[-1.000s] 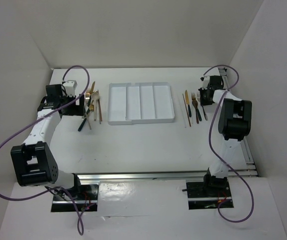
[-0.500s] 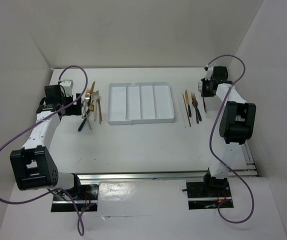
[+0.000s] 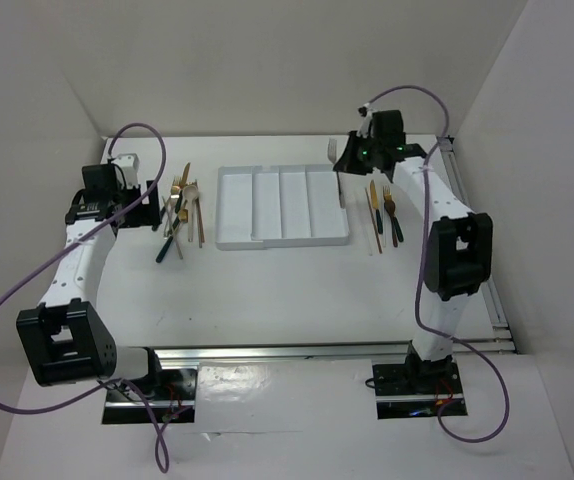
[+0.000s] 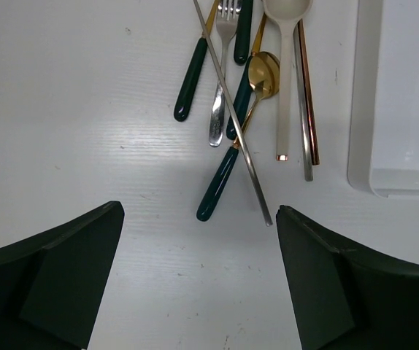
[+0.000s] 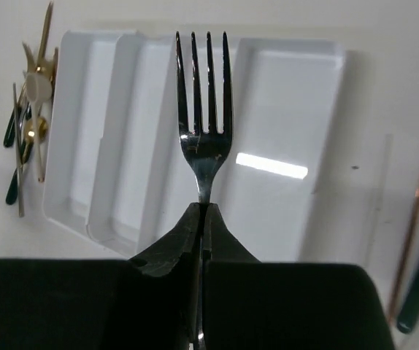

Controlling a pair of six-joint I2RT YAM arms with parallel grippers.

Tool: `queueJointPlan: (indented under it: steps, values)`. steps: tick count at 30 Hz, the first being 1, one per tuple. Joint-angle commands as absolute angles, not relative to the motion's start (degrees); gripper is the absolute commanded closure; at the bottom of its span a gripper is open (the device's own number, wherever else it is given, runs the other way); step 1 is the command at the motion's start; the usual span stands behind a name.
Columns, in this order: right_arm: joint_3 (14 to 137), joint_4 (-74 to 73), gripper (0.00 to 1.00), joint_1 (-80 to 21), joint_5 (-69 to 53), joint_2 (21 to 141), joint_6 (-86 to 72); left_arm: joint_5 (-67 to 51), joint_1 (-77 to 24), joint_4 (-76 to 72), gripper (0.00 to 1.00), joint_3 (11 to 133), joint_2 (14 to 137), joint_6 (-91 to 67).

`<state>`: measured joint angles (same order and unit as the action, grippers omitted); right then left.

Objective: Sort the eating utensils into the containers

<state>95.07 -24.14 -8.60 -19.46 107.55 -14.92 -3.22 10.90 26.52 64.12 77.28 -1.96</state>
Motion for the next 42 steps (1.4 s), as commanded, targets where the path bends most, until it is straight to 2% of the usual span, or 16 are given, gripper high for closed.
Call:
queueJointPlan:
  steps: [1,11,20,21,22,25,26,28,36,42]
  values:
    - [95.3,-25.0,1.0,-12.1,-18.4,111.3,-19.8,-3.9,11.4,27.4,0.0,65.0,75.1,-1.7]
    - [99.1,-25.0,1.0,-16.8,-9.2,120.3,-20.7,-2.6,11.4,26.8,0.0,63.7,73.1,-0.5]
    - [101.3,-23.9,1.0,-16.8,-5.5,124.4,-17.5,-2.1,11.4,26.3,0.0,62.0,72.6,0.0]
    - [102.0,-23.9,0.95,-16.8,-5.5,124.5,-17.5,-2.1,11.4,26.3,0.0,62.0,72.6,0.0]
    - [102.0,-23.9,0.83,-16.8,-5.5,124.5,-16.4,-2.1,11.4,26.3,0.0,62.0,72.6,0.0]
    - [102.0,-23.9,0.69,-16.8,-6.2,123.3,-13.2,-2.1,11.4,25.8,0.0,62.0,73.1,0.0]
    - [101.3,-23.3,0.55,-16.8,-6.8,122.5,-12.4,-2.1,11.4,25.0,0.0,61.4,73.1,0.0]
    - [100.8,-22.8,0.47,-16.8,-7.7,120.0,-9.9,-2.7,11.4,24.4,0.0,61.4,73.8,0.0]
    - [93.3,-21.4,0.42,-14.6,-4.9,108.8,0.9,-5.9,11.4,23.9,0.0,61.4,75.5,-0.5]
    - [85.0,-24.4,0.47,-3.5,-10.4,103.1,9.2,-7.0,11.4,23.9,0.0,61.4,76.6,-0.5]
